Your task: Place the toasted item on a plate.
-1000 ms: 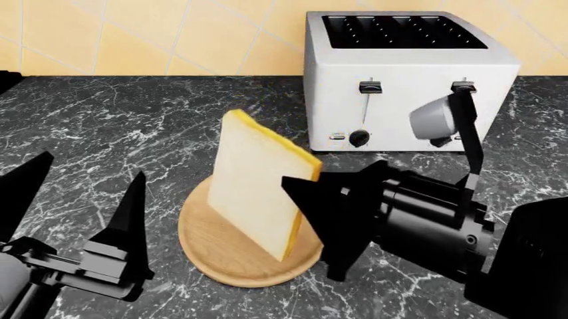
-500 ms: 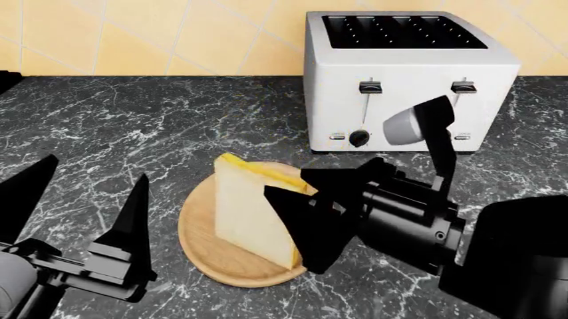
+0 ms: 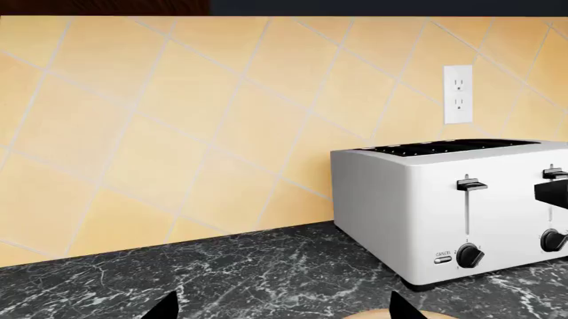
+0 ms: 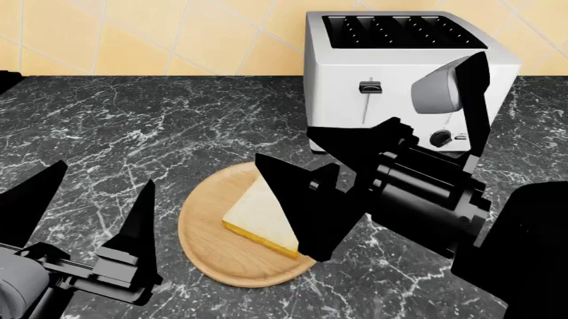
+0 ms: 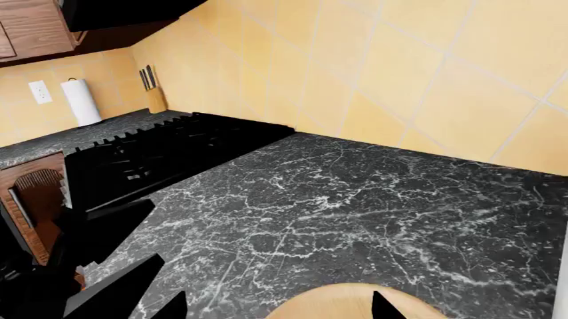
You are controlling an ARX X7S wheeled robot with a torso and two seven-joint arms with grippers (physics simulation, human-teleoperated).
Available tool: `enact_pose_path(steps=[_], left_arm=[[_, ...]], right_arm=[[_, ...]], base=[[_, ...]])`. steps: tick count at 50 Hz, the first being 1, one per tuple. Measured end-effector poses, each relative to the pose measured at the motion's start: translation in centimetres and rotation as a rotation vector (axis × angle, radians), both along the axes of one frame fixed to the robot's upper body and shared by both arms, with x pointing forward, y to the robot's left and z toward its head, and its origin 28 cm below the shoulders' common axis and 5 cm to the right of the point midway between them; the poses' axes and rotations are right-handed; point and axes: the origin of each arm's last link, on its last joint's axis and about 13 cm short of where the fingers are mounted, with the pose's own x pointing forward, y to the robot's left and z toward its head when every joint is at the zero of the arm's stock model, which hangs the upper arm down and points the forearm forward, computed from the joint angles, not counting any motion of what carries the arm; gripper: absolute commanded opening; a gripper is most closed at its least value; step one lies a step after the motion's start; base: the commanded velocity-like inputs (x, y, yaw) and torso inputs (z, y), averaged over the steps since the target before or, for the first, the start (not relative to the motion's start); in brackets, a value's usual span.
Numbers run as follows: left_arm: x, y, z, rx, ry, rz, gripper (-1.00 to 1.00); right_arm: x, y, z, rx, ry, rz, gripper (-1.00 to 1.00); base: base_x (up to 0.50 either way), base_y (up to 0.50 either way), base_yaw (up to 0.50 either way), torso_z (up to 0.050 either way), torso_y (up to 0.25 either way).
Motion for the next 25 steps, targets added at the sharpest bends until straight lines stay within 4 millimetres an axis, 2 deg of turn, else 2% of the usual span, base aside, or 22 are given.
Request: enact_pose_path(steps=[9, 16, 25], left_arm=[[-0.1, -0.1, 0.0, -0.004, -0.004, -0.002, 1.0], [-0.4, -0.3, 0.6, -0.013, -0.056, -0.003, 1.0], [-1.0, -0.4, 2.1, -0.036, -0.171, 0.01, 1.0]], right_arm=[[-0.5, 0.0, 1.3, 0.039, -0.131, 0.008, 1.0], [-1.8, 0.0, 2.5, 0.079, -0.355, -0.005, 1.0], [-3.3, -0.3, 3.5, 0.148, -0.644, -0.129, 1.0]], base=[[0.0, 0.0, 0.0, 0.0, 0.0], [0.0, 0.0, 0.0, 0.0, 0.0], [0.0, 0.0, 0.0, 0.0, 0.0]])
